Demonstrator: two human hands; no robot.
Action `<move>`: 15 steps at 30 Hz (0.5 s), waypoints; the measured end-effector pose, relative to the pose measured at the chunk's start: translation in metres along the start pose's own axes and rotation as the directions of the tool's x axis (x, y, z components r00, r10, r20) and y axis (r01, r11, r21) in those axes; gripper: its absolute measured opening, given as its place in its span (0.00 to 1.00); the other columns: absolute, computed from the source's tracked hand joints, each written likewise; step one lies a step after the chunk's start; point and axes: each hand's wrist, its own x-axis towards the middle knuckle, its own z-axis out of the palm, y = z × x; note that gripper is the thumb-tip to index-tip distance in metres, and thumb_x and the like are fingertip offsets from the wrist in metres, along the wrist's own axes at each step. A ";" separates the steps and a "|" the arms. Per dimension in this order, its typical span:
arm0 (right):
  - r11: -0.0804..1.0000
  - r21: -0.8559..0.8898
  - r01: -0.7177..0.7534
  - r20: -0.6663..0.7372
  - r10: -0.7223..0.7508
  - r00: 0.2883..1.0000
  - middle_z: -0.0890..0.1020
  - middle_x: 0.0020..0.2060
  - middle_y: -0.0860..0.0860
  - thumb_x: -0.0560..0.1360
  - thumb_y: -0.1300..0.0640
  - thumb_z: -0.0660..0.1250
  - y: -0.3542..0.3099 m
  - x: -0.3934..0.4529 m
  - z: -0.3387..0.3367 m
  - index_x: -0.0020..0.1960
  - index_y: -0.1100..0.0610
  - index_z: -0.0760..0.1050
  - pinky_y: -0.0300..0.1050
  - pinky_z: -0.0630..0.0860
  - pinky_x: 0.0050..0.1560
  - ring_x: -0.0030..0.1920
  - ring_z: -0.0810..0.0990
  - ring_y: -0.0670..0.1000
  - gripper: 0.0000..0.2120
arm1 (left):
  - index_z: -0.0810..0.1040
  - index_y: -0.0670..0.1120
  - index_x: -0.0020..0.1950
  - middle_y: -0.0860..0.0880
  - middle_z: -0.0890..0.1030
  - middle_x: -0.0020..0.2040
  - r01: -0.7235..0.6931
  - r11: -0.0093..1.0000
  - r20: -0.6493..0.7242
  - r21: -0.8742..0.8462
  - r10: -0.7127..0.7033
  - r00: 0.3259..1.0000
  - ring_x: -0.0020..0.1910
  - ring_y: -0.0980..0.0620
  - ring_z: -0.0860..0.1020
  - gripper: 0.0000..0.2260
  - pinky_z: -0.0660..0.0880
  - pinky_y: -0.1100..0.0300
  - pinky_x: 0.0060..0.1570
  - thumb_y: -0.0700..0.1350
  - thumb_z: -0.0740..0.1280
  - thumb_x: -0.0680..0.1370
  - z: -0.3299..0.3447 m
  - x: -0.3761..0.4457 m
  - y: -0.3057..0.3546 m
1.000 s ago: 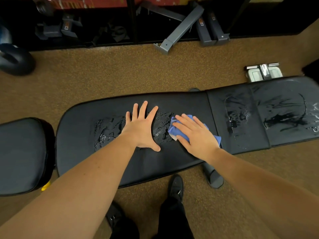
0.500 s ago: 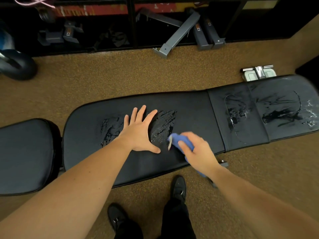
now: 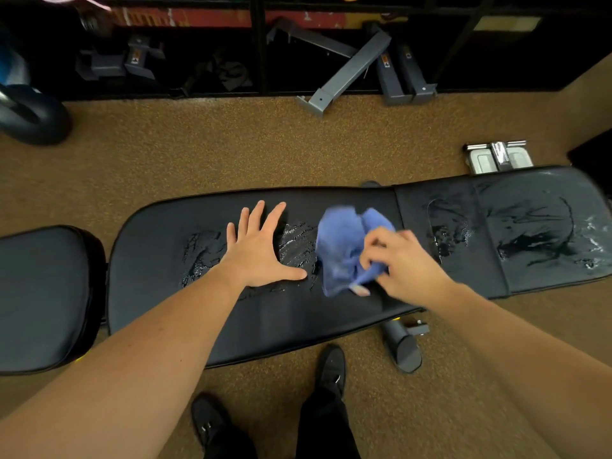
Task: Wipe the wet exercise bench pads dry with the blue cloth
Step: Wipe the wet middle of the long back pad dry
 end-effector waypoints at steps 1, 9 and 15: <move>1.000 0.008 0.010 0.078 -0.011 0.997 0.76 0.52 0.44 0.66 0.59 0.70 0.000 -0.011 0.005 0.44 0.46 0.73 0.45 0.62 0.53 0.49 0.78 0.51 0.12 | 0.37 0.64 0.79 0.53 0.37 0.81 0.001 1.000 0.003 0.002 -0.001 1.000 0.80 0.46 0.35 0.61 0.39 0.38 0.77 0.72 0.76 0.59 -0.001 0.002 0.002; 0.972 0.055 -0.230 0.004 0.231 0.973 0.79 0.49 0.47 0.77 0.48 0.68 0.008 0.036 -0.012 0.61 0.48 0.69 0.55 0.65 0.60 0.52 0.76 0.52 0.15 | 0.37 0.65 0.79 0.53 0.38 0.82 0.032 0.999 -0.013 -0.016 -0.032 0.999 0.80 0.46 0.35 0.61 0.38 0.38 0.76 0.71 0.76 0.59 -0.004 0.013 0.004; 0.991 -0.130 0.034 -0.057 -0.042 0.998 0.66 0.75 0.50 0.80 0.44 0.59 0.003 0.070 0.014 0.75 0.46 0.67 0.62 0.60 0.73 0.76 0.63 0.54 0.24 | 0.45 0.64 0.80 0.54 0.41 0.82 0.044 0.999 -0.014 0.006 -0.044 0.999 0.80 0.47 0.37 0.55 0.40 0.38 0.77 0.70 0.75 0.63 -0.004 0.017 -0.007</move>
